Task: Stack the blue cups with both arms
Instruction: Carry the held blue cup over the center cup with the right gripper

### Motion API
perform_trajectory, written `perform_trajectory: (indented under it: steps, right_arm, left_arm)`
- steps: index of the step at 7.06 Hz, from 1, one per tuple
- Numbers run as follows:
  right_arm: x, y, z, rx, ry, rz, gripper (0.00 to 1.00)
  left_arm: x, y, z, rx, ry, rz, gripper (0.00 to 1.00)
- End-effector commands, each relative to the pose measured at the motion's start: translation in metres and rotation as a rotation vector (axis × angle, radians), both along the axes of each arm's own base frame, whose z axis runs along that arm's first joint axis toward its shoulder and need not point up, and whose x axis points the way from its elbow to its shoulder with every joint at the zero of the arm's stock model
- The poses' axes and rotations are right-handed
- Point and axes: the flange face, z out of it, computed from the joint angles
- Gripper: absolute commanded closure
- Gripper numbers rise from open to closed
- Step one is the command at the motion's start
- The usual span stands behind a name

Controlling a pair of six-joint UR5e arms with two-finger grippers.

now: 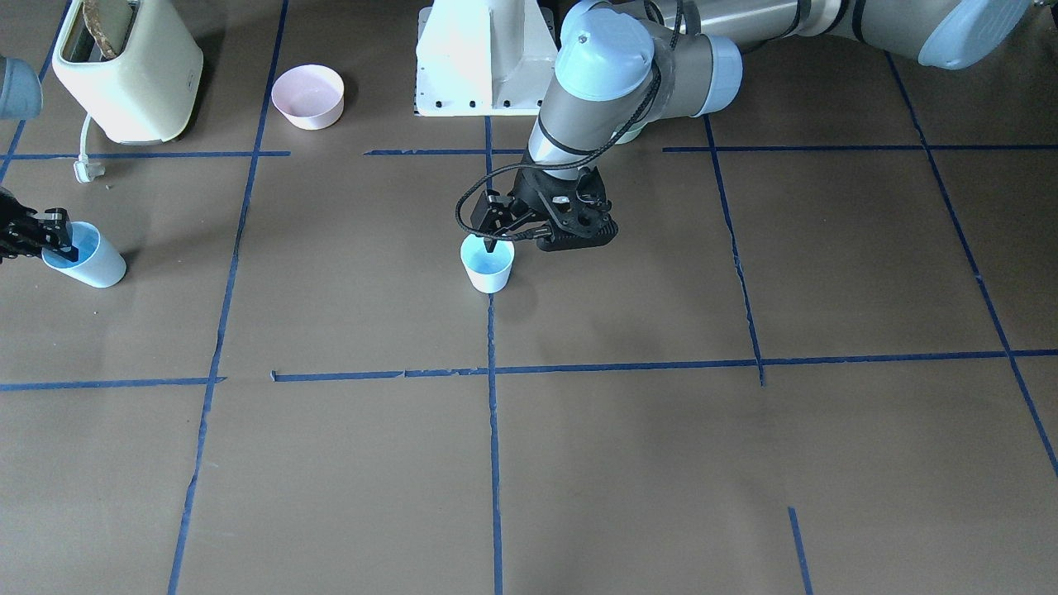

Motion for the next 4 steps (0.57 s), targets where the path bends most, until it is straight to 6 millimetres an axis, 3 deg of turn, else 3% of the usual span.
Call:
perform_trajectory:
  steps: [1,2,3,4]
  right_arm:
    - [-0.013,-0.008,-0.089,0.067,-0.088,0.044,1.00]
    - [-0.036,-0.017,-0.149,0.069,-0.156,0.083,1.00]
    - [-0.072,-0.031,-0.202,0.013,-0.200,0.112,1.00]
    - [-0.128,-0.039,-0.271,-0.091,-0.197,0.114,1.00]
  left_arm:
    - [-0.027,-0.003,0.017,0.001,0.000,-0.020,0.00]
    - [-0.034,0.002,0.027,0.001,-0.004,-0.020,0.00]
    - [-0.042,0.008,0.035,0.002,-0.004,-0.019,0.00]
    - [-0.049,0.008,0.036,0.006,-0.001,-0.024,0.00]
